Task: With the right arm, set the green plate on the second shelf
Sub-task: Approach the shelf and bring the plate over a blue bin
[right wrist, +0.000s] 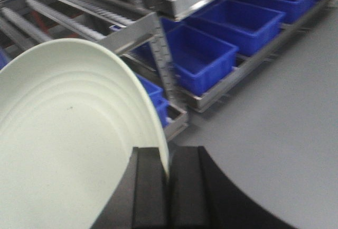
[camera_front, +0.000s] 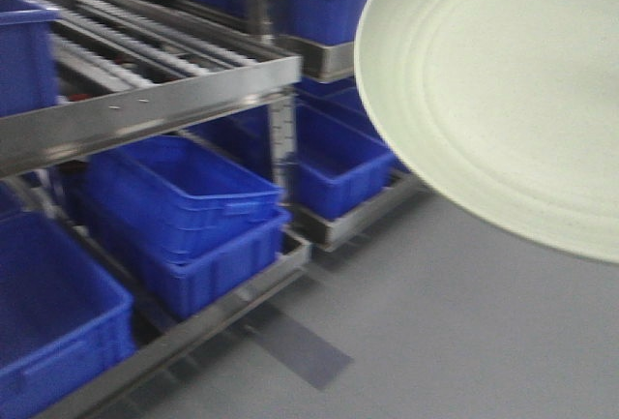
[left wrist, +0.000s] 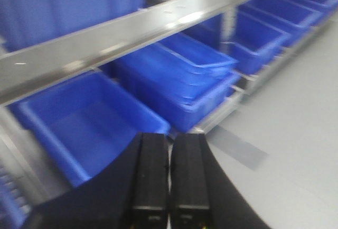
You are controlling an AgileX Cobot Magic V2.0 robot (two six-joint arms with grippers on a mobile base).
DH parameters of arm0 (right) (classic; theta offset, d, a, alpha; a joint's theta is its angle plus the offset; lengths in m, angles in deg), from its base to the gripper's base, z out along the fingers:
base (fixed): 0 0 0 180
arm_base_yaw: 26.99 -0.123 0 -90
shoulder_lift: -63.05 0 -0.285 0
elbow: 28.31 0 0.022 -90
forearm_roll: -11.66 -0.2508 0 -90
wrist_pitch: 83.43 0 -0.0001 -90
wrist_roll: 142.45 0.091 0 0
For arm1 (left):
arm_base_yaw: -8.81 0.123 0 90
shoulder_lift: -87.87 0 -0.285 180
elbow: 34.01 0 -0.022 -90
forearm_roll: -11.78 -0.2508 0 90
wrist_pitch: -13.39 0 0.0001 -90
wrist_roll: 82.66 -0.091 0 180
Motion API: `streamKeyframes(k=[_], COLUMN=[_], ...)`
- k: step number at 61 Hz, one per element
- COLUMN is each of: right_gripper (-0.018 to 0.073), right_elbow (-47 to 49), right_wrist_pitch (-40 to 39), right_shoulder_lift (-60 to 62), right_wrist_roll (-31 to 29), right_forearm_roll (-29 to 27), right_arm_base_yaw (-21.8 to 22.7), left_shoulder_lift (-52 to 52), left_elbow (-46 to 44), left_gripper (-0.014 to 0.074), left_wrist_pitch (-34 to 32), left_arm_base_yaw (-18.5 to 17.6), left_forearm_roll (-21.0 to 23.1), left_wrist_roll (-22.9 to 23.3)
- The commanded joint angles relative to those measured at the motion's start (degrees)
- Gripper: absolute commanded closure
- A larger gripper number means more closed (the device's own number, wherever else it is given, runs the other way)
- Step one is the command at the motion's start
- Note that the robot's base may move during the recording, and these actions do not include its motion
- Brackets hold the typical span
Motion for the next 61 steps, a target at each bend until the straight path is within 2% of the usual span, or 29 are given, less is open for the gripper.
streamKeyframes(k=[1, 61], right_gripper=[0.0512, 0.0512], right_elbow=[2.06, 2.06], right_wrist_pitch=[-6.22, -6.22], right_shoulder_lift=[-0.19, -0.19], right_wrist_roll=[0.12, 0.12], right_forearm_roll=[-0.40, -0.40], right_arm_base_yaw=[0.34, 0.34], left_shoulder_lift=[1.22, 1.22], left_elbow=[2.29, 2.29], left_gripper=[0.0472, 0.0472], left_wrist_pitch=[-4.59, -4.59], left_arm_base_yaw=[-0.18, -0.18], left_forearm_roll=[0.08, 0.08], left_wrist_roll=[-0.01, -0.01])
